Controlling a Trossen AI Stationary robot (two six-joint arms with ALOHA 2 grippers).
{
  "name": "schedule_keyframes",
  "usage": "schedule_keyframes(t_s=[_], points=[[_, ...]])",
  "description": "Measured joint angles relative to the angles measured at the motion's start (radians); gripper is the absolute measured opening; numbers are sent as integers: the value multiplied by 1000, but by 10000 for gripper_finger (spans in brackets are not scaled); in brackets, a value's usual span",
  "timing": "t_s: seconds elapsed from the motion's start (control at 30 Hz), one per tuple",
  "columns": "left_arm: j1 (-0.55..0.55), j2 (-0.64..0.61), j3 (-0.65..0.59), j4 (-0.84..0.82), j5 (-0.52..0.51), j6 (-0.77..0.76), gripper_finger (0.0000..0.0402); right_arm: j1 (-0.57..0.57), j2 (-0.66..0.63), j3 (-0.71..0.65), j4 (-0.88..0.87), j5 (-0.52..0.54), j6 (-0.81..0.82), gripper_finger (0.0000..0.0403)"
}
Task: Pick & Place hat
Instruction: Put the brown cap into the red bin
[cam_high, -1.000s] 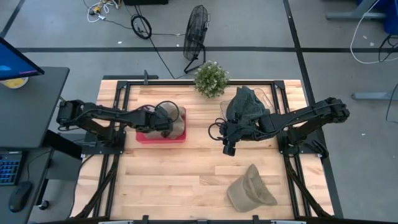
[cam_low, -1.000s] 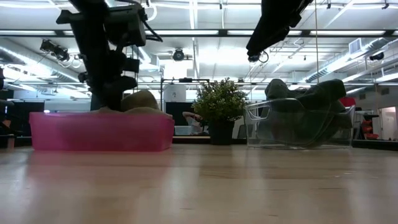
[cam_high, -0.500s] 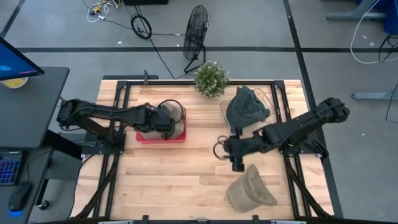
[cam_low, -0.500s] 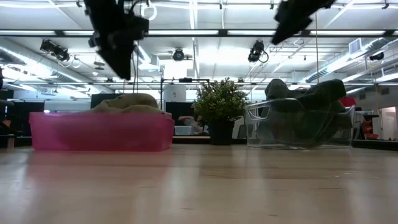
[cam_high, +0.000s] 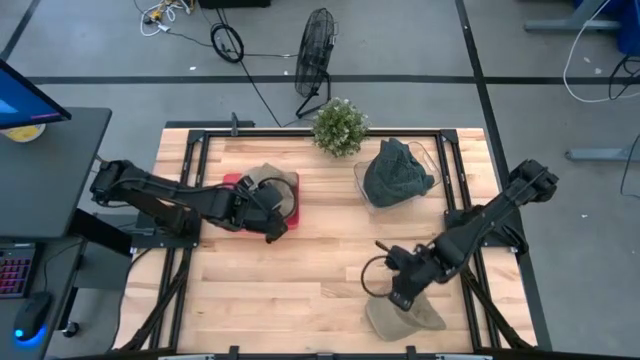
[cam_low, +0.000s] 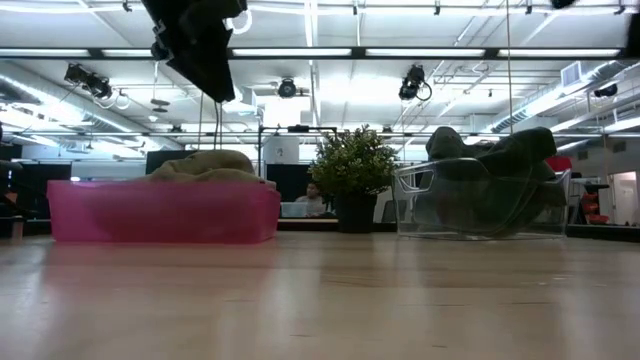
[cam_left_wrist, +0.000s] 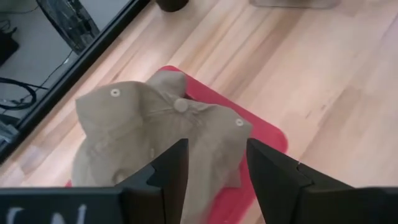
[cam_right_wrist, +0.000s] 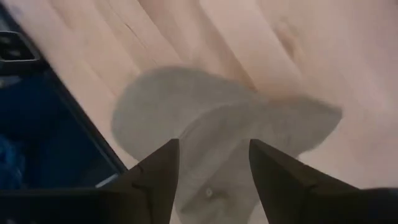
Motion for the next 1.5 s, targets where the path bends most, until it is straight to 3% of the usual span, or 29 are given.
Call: schedule_keyframes(t_s=[0.2, 0.7, 0.8, 0.93, 1.03, 1.2, 1.5], points=[[-53, 0, 0, 2, -3, -43, 167, 65, 88, 0, 2, 0, 164, 197], [-103, 0, 0, 64, -21, -28, 167, 81, 221, -1, 46, -35, 303, 190], [-103, 0, 0, 65, -22, 13, 167, 85, 223, -1, 62, -41, 306, 156], [-103, 0, 0, 66, -21, 47, 167, 85, 220, -1, 104, -41, 311, 64], [-103, 0, 0, 67, -21, 97, 167, 83, 218, -1, 194, -30, 263, 12], [-102, 0, 0, 68, -21, 120, 167, 38, 212, 10, 302, 10, 184, 13], [-128, 0, 0, 73, -21, 115, 167, -133, 203, 163, 336, 228, -234, 7]])
